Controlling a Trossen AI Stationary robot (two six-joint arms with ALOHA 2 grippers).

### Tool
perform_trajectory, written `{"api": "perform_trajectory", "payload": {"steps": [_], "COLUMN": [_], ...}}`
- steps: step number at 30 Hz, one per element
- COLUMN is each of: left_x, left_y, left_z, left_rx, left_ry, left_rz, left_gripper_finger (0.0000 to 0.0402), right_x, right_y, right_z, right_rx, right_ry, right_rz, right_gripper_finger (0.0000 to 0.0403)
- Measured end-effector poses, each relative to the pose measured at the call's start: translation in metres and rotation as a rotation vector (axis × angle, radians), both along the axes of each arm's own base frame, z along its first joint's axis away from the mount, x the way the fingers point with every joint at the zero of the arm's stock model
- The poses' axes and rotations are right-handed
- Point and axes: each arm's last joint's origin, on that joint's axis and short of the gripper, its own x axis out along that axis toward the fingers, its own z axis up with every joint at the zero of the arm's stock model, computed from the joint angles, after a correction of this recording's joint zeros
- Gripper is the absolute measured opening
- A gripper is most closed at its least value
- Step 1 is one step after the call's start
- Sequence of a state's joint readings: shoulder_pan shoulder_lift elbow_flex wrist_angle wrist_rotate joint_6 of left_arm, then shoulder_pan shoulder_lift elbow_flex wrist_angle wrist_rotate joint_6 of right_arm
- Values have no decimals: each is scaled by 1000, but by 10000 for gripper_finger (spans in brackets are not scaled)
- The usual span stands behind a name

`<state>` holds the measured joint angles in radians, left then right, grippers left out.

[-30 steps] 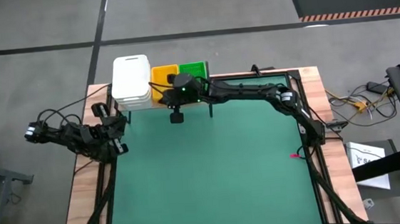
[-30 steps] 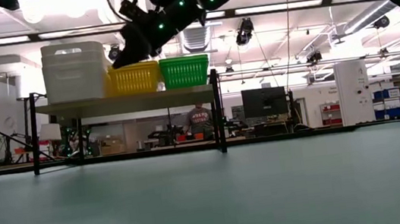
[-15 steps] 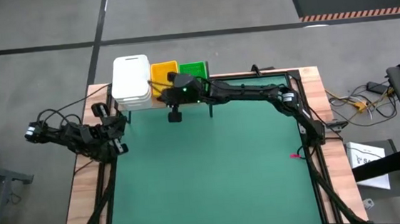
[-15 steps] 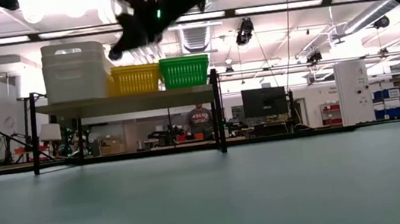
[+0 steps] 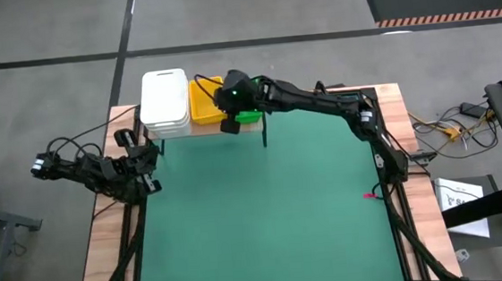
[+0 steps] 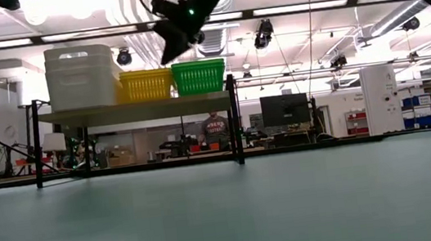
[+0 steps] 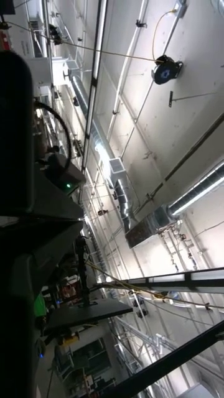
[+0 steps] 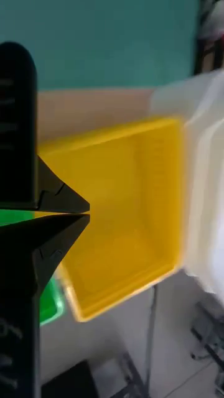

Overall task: Stack baskets on shelf by color
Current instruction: Stack the yellow basket on the yellow basket on the shelf

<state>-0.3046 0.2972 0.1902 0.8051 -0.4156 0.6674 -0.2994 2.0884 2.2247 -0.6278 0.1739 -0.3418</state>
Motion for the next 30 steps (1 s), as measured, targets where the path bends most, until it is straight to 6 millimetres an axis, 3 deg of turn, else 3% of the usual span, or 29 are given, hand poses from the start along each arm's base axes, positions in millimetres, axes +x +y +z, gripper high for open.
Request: {"api": "perform_trajectory", "payload": {"steps": [13,22,30], "left_x": [0,0,0], "left_y": [0,0,0], "left_z": [0,0,0], "left_rx": [2,2,2], "left_ry": [0,0,0], "left_rz": [2,2,2], "left_gripper_finger": [0,0,0], "right_x": [0,4,9], "right_y": [6,3,1], "right_z": [-7,-2,-17], "right_rx": [87,29,41], "right_ry": [28,-29,15], "right_rz": [51,53,67], "right_gripper_finger": [8,8,8]}}
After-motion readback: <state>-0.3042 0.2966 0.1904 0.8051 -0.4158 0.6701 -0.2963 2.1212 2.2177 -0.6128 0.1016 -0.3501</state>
